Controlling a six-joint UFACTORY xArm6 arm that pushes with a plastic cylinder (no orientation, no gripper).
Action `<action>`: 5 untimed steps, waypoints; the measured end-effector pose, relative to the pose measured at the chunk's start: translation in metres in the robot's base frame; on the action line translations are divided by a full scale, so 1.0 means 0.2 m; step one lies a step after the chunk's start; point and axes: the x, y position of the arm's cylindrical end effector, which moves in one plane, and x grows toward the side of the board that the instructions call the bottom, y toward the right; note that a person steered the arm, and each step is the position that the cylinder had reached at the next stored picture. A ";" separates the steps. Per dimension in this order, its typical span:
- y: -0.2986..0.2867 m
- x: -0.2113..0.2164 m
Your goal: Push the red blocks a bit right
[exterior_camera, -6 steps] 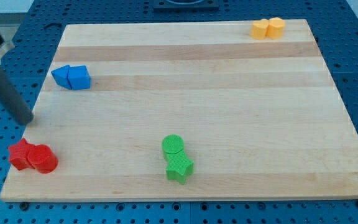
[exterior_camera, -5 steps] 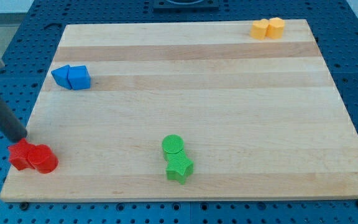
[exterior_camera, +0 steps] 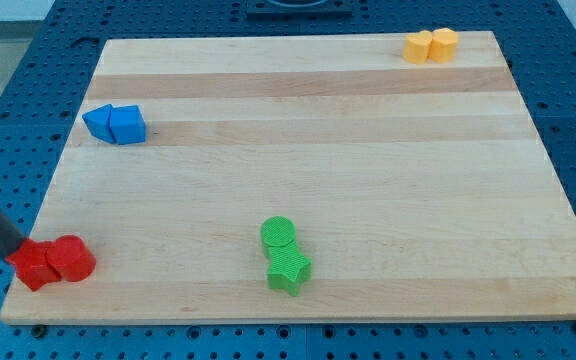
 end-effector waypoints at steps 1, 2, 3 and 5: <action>0.00 0.06; 0.03 0.06; 0.19 0.02; 0.02 -0.10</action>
